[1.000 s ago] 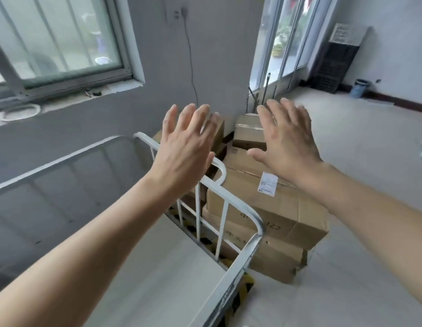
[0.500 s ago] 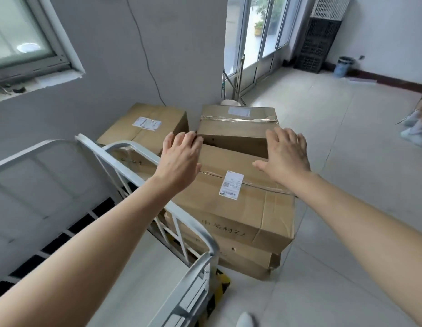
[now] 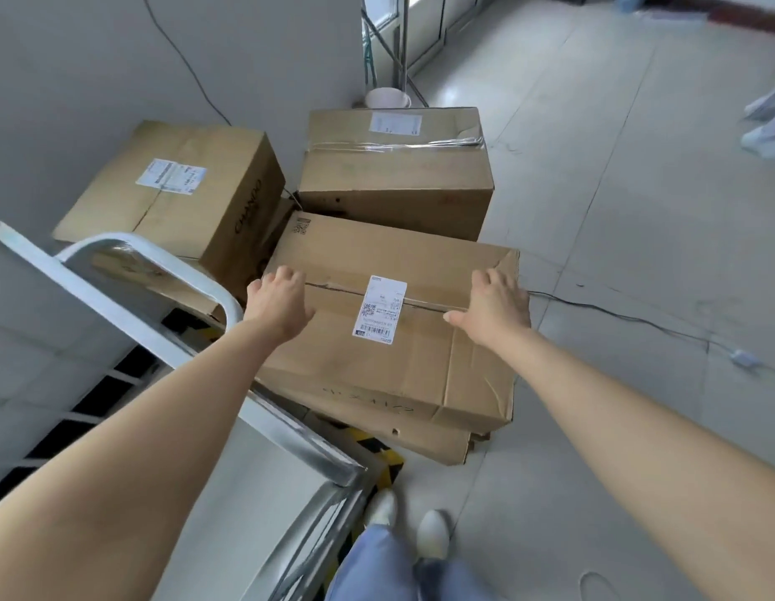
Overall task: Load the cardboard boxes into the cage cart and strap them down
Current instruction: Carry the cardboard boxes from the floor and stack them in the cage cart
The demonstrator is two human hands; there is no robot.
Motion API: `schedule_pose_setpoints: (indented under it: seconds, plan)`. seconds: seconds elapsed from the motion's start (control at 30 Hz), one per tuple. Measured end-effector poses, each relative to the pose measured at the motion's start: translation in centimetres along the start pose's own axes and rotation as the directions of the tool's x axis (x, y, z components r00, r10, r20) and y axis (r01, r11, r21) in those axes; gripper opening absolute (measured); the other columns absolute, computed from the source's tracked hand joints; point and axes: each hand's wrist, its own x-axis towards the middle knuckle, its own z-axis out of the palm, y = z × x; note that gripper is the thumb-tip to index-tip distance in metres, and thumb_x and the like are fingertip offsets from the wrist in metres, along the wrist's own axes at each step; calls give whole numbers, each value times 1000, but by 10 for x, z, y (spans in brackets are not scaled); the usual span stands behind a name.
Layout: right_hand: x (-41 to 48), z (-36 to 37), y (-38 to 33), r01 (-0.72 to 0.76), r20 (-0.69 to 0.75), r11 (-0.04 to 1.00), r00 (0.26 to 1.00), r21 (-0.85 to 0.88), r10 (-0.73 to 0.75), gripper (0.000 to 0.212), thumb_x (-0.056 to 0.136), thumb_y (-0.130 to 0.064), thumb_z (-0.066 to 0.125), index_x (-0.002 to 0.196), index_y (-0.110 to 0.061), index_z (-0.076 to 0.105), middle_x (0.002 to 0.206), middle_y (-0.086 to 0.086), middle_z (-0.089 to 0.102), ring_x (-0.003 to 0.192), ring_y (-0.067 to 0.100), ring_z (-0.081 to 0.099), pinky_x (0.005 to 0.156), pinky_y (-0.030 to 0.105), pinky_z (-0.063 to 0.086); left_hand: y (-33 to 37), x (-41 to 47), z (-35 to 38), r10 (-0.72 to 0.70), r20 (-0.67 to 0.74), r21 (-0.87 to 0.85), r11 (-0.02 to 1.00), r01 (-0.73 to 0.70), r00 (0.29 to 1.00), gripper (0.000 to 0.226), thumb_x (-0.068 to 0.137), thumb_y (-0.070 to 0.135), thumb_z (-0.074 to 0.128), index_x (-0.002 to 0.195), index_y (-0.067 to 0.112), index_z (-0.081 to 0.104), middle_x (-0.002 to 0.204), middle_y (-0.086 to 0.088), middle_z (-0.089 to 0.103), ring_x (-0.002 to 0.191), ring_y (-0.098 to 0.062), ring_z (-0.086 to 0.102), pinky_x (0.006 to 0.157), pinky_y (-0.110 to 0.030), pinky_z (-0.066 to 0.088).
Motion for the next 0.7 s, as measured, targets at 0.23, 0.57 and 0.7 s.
schedule_pose_setpoints:
  seconds: [0.23, 0.57, 0.7]
  plan:
    - [34, 63, 11, -250, 221, 955, 952, 162, 212, 86, 85, -55, 60, 150, -12, 23, 157, 12, 20, 143, 33, 19, 116, 47, 22, -22, 68, 49, -134, 162, -113, 982, 154, 978, 61, 92, 40, 56, 139, 8, 37, 142, -14, 35, 130, -35, 36, 104, -49, 33]
    - [70, 113, 26, -497, 313, 851, 846, 169, 432, 101, 83, -56, 62, 153, -17, 0, 159, 11, -12, 144, 42, 7, 113, 53, 23, -40, 130, 96, -330, 284, -242, 884, 400, 900, 89, 85, 52, 62, 148, 7, 19, 155, -17, 14, 140, -38, 17, 111, -55, 23]
    - [80, 124, 38, -622, 358, 735, 773, 271, 523, 119, 77, -55, 70, 151, -16, -15, 159, 13, -10, 140, 44, 17, 108, 55, 27, -43, 145, 103, -440, 285, -336, 786, 519, 851, 105, 75, 56, 70, 149, 9, 12, 151, -20, 18, 137, -41, 20, 112, -53, 22]
